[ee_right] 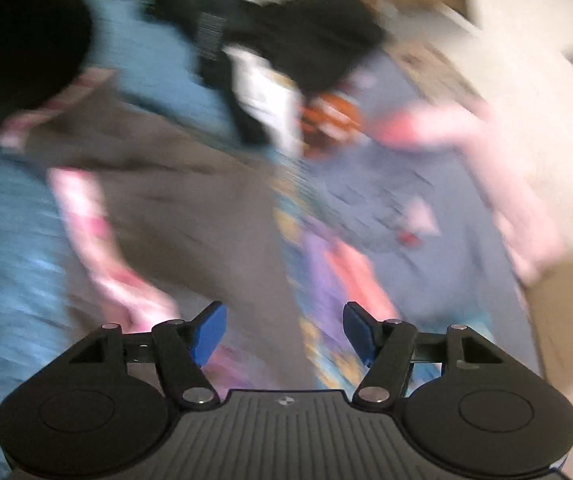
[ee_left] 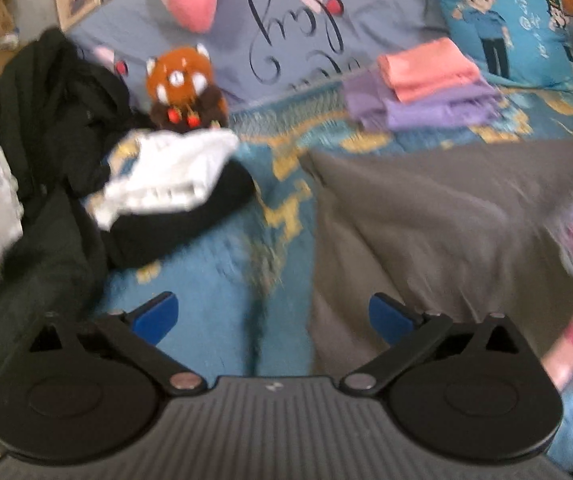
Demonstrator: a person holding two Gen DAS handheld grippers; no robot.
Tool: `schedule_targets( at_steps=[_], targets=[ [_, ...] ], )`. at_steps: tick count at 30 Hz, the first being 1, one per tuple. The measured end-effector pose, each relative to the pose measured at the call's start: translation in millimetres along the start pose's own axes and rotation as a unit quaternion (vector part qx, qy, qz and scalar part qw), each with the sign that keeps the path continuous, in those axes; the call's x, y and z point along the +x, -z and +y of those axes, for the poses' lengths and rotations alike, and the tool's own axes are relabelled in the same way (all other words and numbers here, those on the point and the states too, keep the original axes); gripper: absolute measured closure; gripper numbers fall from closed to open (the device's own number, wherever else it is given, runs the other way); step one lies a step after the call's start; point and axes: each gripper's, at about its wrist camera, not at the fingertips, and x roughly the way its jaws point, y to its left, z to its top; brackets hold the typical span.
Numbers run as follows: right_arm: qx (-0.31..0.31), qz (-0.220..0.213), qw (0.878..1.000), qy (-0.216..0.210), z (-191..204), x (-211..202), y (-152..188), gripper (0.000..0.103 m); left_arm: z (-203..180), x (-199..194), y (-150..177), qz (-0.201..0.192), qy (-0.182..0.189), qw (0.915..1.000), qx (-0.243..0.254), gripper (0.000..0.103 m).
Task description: Fold clothes
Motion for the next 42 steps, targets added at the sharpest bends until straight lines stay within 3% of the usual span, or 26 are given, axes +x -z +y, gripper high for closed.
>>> schedule_targets(
  at_steps=[3,7,9,14,21,28,35,39,42],
  targets=[
    [-0.035,-0.005,0.998,-0.052,18.5,2.6,-8.9,0.040,-0.3,-11.5,21.8,0.014,0.021,0.9997,-0.005,0.000],
    [-0.076,0.021,0.995,-0.058,37.7,19.0,-13.0,0.046,1.4,-20.6,35.0,0.016,0.026,0.9995,-0.006,0.000],
    [-0.096,0.043,0.993,-0.061,41.5,31.9,-12.1,0.054,3.6,-21.9,36.2,0.017,0.029,0.9994,-0.011,0.000],
    [-0.128,0.082,0.985,-0.085,48.5,49.6,-13.6,0.096,4.4,-21.2,36.6,0.019,0.040,0.9989,-0.014,0.000],
    [-0.058,0.078,0.991,-0.092,13.8,49.2,-25.9,0.099,6.9,-15.2,38.9,0.026,0.039,0.9988,-0.014,0.000],
    [-0.005,0.075,0.995,-0.072,-62.6,60.0,-32.6,0.100,10.7,-10.4,37.6,0.024,0.040,0.9988,-0.014,0.000],
    [0.026,0.080,0.996,-0.032,-184.9,98.5,-41.3,0.100,7.8,-0.2,27.4,0.020,0.051,0.9983,-0.019,0.000],
    [0.069,0.117,0.991,0.015,-261.0,147.7,-34.1,0.100,0.6,10.8,15.5,0.016,0.056,0.9982,-0.016,0.000],
    [0.116,0.157,0.980,0.048,-314.1,191.8,-21.3,0.100,-3.3,21.6,4.3,0.015,0.064,0.9977,-0.015,0.000]
  ],
)
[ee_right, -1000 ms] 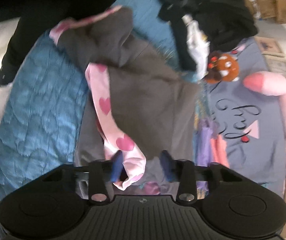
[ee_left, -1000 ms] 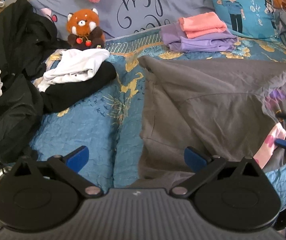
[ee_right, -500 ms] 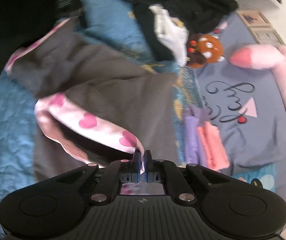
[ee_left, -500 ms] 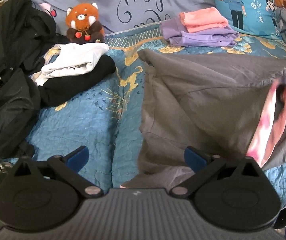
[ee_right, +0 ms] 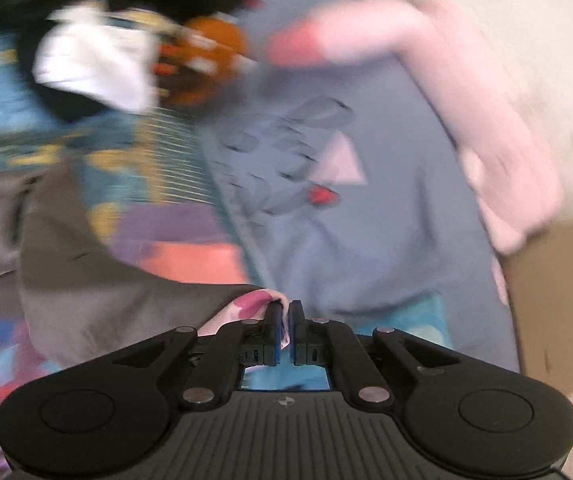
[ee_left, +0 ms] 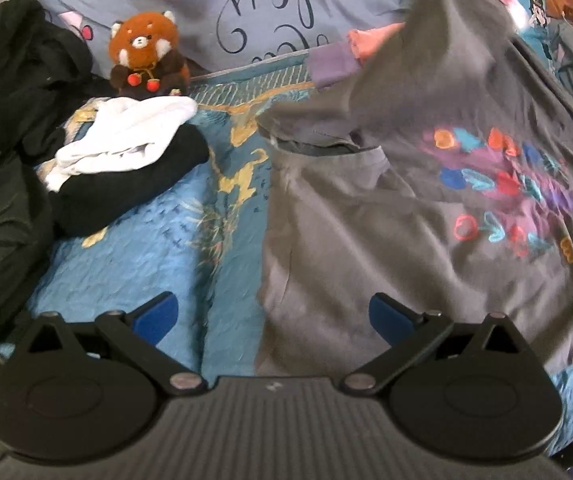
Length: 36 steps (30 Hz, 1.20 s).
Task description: Fold clothes
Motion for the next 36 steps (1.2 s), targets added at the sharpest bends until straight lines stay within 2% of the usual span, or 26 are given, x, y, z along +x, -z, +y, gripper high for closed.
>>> schedule_targets(
  at_steps=[5,8,10,12,13,14,17,18,20,22,24,27,31,33,36],
  targets=[
    [0.080,0.075,0.994,0.021,-47.2,85.2,-9.9,0.099,-6.8,20.9,-20.3,-0.006,0.004,1.0000,0.002,0.000],
    [0.114,0.114,0.987,0.023,-58.6,133.5,-32.8,0.099,-13.8,32.9,-33.2,-0.011,0.010,0.9999,0.005,0.000],
    [0.128,0.137,0.982,0.026,-56.1,156.4,-35.9,0.098,-18.7,40.5,-41.5,-0.016,0.015,0.9997,0.006,0.000],
    [0.140,0.159,0.977,0.029,-51.8,178.2,-35.4,0.089,-23.2,46.8,-49.0,-0.022,0.024,0.9994,0.006,0.000],
    [0.142,0.167,0.975,0.033,-50.0,185.8,-34.3,0.078,-25.2,49.5,-52.1,-0.024,0.029,0.9993,0.006,0.000],
    [0.140,0.172,0.974,0.040,-48.7,189.5,-32.3,0.067,-26.7,51.6,-54.1,-0.025,0.030,0.9992,0.006,0.000],
    [0.138,0.183,0.972,0.056,-49.6,195.2,-25.5,0.058,-30.4,55.5,-56.2,-0.027,0.033,0.9991,0.007,0.000],
    [0.140,0.187,0.970,0.060,-52.9,194.6,-22.7,0.056,-30.8,56.5,-56.1,-0.027,0.031,0.9991,0.006,0.000],
    [0.151,0.198,0.966,0.064,-64.4,190.0,-16.5,0.045,-31.1,57.6,-54.6,-0.025,0.030,0.9992,0.005,0.000],
    [0.150,0.203,0.965,0.070,-74.7,182.1,-12.2,0.040,-31.0,57.7,-53.6,-0.024,0.028,0.9993,0.003,0.000],
    [0.144,0.202,0.966,0.076,-83.8,173.0,-11.3,0.040,-30.3,57.0,-52.8,-0.025,0.026,0.9994,0.002,0.000],
    [0.167,0.197,0.964,0.066,-98.1,160.7,-14.1,0.040,-29.6,51.8,-52.3,-0.030,0.029,0.9991,-0.002,0.000],
    [0.189,0.199,0.961,0.027,-106.0,152.5,-20.0,0.032,-32.6,45.9,-51.0,-0.037,0.035,0.9987,-0.001,0.000],
    [0.165,0.210,0.963,0.015,-98.4,154.6,-22.1,0.030,-33.7,46.0,-50.3,-0.037,0.034,0.9987,0.000,0.000],
    [0.097,0.245,0.964,0.025,-81.6,160.7,-18.3,0.030,-33.5,45.9,-50.1,-0.037,0.031,0.9988,-0.003,0.000]
  ],
)
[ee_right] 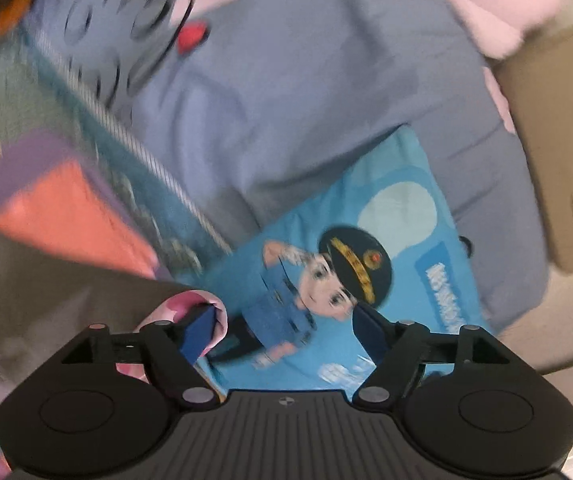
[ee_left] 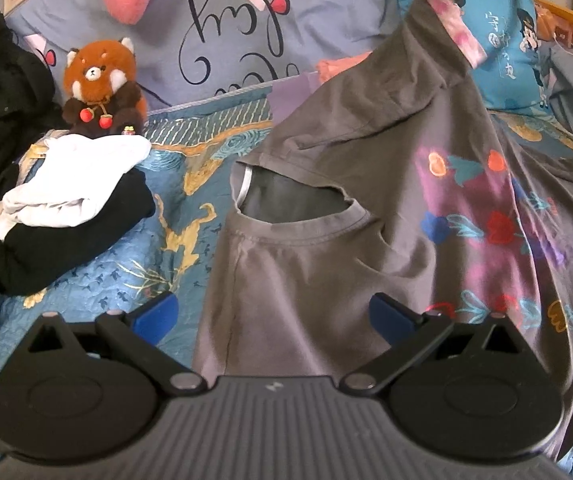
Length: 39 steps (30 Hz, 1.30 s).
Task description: Fold clothes
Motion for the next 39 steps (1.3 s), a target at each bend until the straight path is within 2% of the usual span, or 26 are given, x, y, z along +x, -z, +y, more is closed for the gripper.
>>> schedule_targets(
  at_steps=[4,7,9,11,13,15,17,19,22,25,27,30,31,33,34,35,36,37,39],
  targets=[
    [-0.022,0.007,1.000,0.018,-0.8,1.3,13.0,0.030,3.3,-1.6,1.1,-0.003,0.000,0.9999,-0.010,0.000],
    [-0.014,0.003,0.999,0.031,-9.4,-3.4,19.6,0.030,3.4,-0.6,2.0,-0.002,0.000,1.0000,-0.010,0.000],
    [0.027,-0.006,0.999,0.028,-22.1,-8.6,21.0,0.030,1.0,-2.1,2.4,-0.003,0.002,1.0000,-0.007,0.000],
    [0.088,-0.027,0.996,0.006,-37.7,-15.7,21.8,0.030,-2.2,-4.5,2.0,-0.008,0.006,0.9999,-0.004,0.000],
    [0.119,-0.054,0.991,-0.011,-43.7,-23.7,22.4,0.029,-5.7,-4.7,2.1,-0.009,0.008,0.9999,0.000,0.000],
    [0.093,-0.090,0.992,-0.015,-31.4,-33.1,22.6,0.030,-9.1,-4.8,2.2,-0.011,0.010,0.9999,0.004,0.000],
    [0.008,-0.150,0.988,-0.025,6.6,-48.5,36.4,0.030,-12.2,-4.4,2.9,-0.012,0.013,0.9998,0.008,0.000],
    [-0.108,-0.208,0.972,-0.027,59.5,-63.8,57.6,0.029,-14.2,-3.6,3.9,-0.012,0.019,0.9997,0.010,0.000],
    [-0.285,-0.259,0.923,-0.023,147.8,-76.6,94.0,0.029,-16.4,-3.1,5.6,-0.012,0.024,0.9995,0.014,0.000],
    [-0.371,-0.276,0.886,-0.008,207.5,-71.4,121.8,0.029,-17.8,-1.8,6.4,-0.008,0.024,0.9996,0.014,0.000],
    [-0.394,-0.285,0.874,0.010,231.4,-64.2,129.2,0.029,-18.1,-0.6,7.4,-0.006,0.019,0.9997,0.016,0.000],
    [-0.409,-0.273,0.871,0.004,247.7,-52.9,125.3,0.029,-16.2,1.6,8.9,-0.001,0.017,0.9997,0.014,0.000],
    [-0.409,-0.266,0.873,0.004,249.3,-48.8,121.6,0.034,-15.2,2.3,9.3,0.001,0.017,0.9998,0.013,0.000],
    [-0.403,-0.252,0.880,0.006,249.1,-40.9,111.5,0.050,-13.3,3.8,9.8,0.002,0.017,0.9998,0.011,0.000],
    [-0.397,-0.241,0.886,-0.003,244.8,-39.1,104.7,0.062,-12.3,4.5,10.0,0.003,0.018,0.9998,0.010,0.000],
    [-0.387,-0.231,0.892,-0.017,240.2,-38.1,97.5,0.084,-11.6,5.2,10.2,0.003,0.018,0.9998,0.010,0.000],
    [-0.378,-0.227,0.897,-0.021,235.7,-37.3,91.5,0.095,-11.2,5.7,10.5,0.003,0.018,0.9998,0.010,0.000],
    [-0.370,-0.229,0.900,-0.016,230.7,-37.3,86.9,0.101,-10.7,6.2,10.7,0.004,0.018,0.9998,0.009,0.000],
    [-0.354,-0.234,0.905,-0.008,220.0,-38.2,77.6,0.100,-9.0,7.1,10.9,0.003,0.015,0.9998,0.009,0.000]
  ],
)
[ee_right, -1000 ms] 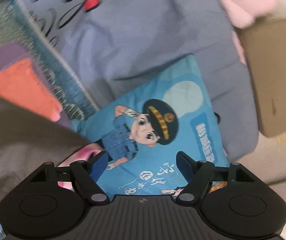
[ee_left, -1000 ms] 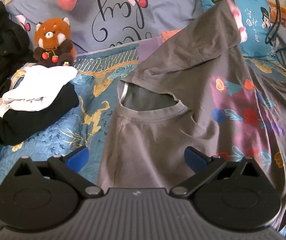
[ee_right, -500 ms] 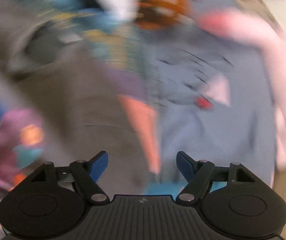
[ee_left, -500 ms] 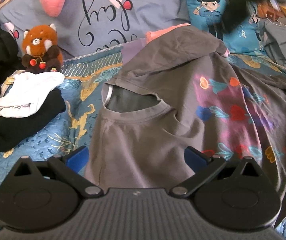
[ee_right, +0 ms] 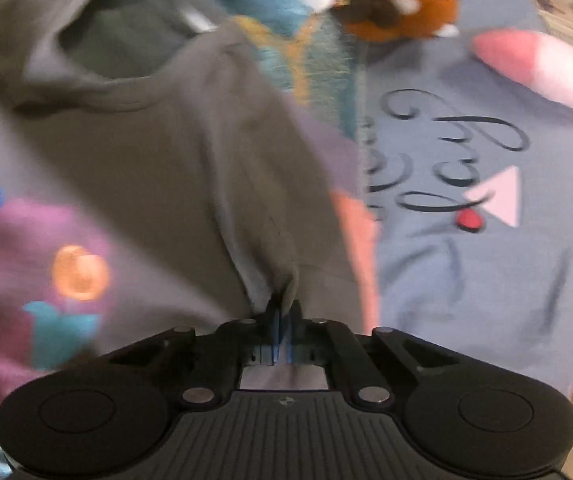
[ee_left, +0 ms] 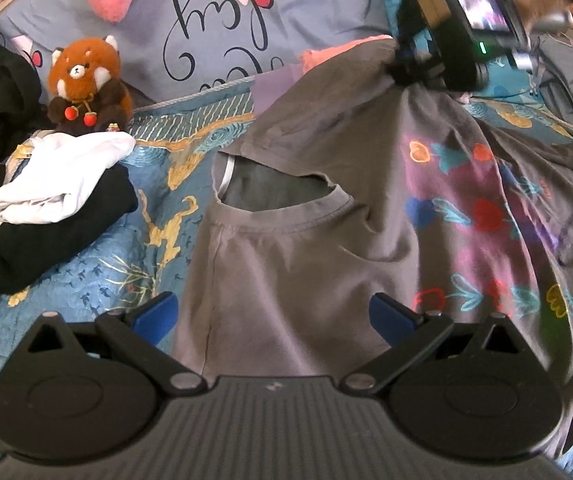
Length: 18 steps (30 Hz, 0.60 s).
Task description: Fold clothes
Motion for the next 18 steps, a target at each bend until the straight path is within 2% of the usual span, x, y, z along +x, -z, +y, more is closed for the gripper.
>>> schedule_targets(
  at_steps=[3,6,11,15,17,18],
  targets=[
    [0.022,-0.004,1.000,0.009,-20.0,-5.8,2.1,0.101,4.8,1.6,1.1,-0.001,-0.007,1.0000,-0.004,0.000],
    [0.031,-0.005,0.999,0.039,-31.9,-10.2,3.7,0.101,16.6,4.8,3.1,0.002,-0.016,0.9996,-0.025,0.000],
    [0.047,-0.011,0.995,0.089,-44.3,-14.3,4.5,0.101,45.4,15.2,9.9,0.011,-0.021,0.9964,-0.081,0.000],
    [0.045,-0.012,0.994,0.100,-44.3,-15.2,4.5,0.101,56.5,25.7,15.1,0.017,-0.029,0.9951,-0.093,0.001],
    [0.041,-0.013,0.994,0.101,-41.8,-15.2,5.1,0.101,60.3,32.8,14.4,0.022,-0.022,0.9949,-0.096,0.007],
    [0.041,-0.013,0.994,0.102,-40.8,-15.4,5.5,0.101,62.2,37.0,13.4,0.025,-0.011,0.9943,-0.103,0.014]
  ],
)
